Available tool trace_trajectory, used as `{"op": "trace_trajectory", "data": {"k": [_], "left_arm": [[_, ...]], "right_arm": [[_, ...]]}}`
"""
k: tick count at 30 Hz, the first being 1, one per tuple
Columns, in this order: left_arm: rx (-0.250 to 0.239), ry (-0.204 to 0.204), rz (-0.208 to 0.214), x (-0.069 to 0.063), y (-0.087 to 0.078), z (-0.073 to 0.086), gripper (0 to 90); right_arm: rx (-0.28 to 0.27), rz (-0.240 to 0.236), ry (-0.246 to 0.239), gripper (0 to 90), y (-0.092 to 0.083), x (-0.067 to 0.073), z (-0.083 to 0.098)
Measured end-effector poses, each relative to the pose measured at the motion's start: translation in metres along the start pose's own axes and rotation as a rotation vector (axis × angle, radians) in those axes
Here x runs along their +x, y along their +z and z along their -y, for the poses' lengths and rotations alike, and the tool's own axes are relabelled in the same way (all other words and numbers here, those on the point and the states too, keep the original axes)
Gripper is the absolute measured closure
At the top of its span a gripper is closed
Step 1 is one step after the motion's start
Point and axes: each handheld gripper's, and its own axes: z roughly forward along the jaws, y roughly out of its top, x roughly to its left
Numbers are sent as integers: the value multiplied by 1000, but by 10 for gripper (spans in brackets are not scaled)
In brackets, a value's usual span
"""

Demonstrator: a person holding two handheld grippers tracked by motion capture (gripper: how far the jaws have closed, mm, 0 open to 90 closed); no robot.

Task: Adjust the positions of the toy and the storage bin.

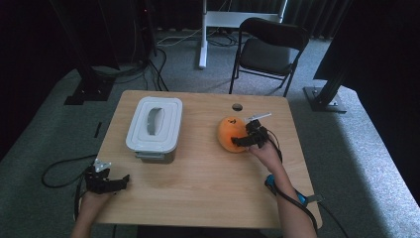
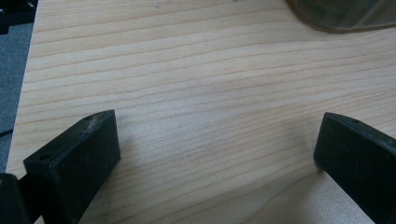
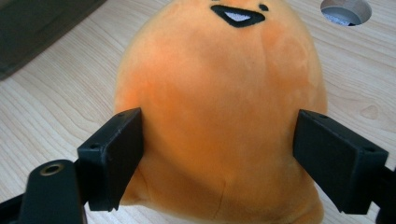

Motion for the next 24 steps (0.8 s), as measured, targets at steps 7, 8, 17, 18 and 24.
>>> {"op": "trace_trajectory", "data": {"k": [7, 8, 17, 18, 24], "left_arm": [[0, 0, 0, 0, 0, 0, 7], [0, 0, 0, 0, 0, 0, 7], [0, 0, 0, 0, 0, 0, 7], [0, 0, 0, 0, 0, 0, 7], [0, 0, 0, 0, 0, 0, 7]], "right_arm": [[-22, -11, -14, 262, 3, -2, 5], [-23, -13, -8, 292, 3, -2, 6], [-6, 4, -51, 608, -2, 3, 6], [-7, 8, -51, 636, -3, 3, 6], [-16, 14, -54, 711, -10, 1, 5]]}}
